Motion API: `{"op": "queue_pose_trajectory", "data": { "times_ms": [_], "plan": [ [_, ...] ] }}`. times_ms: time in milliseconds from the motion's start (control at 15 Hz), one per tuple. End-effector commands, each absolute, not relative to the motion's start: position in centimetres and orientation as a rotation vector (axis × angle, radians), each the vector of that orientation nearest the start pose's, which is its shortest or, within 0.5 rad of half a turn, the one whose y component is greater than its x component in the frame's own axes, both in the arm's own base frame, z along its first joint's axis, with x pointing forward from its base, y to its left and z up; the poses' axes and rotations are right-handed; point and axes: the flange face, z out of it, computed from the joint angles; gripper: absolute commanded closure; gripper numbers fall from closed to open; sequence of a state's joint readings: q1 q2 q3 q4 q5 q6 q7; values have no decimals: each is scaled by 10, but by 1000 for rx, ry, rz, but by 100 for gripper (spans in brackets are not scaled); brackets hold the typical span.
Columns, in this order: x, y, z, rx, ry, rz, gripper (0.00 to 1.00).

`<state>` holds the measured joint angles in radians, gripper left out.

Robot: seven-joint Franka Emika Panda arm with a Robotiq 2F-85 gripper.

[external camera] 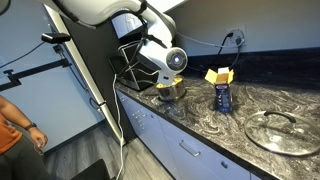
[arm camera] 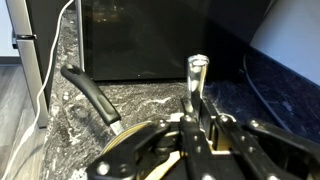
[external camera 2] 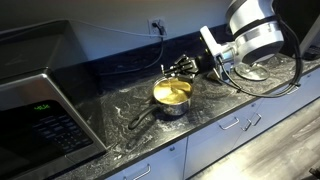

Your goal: Use the silver fork to stir the contents in the silver pot on the left.

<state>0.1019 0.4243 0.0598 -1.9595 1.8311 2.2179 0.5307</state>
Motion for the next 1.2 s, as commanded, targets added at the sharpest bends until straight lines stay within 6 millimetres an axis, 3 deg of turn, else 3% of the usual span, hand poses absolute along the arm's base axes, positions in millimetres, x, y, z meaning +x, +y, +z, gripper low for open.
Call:
{"op": "queue_pose_trajectory", "data": {
  "times_ms": [0,533,800,1133],
  "plan": [
    [632,137,263,-1156,1518,563,96],
    [654,138,240,-1145,1509,484,96],
    [658,148,236,-1149,1527,558,96],
    [647,156,237,-1143,1594,722,96]
  ]
}}
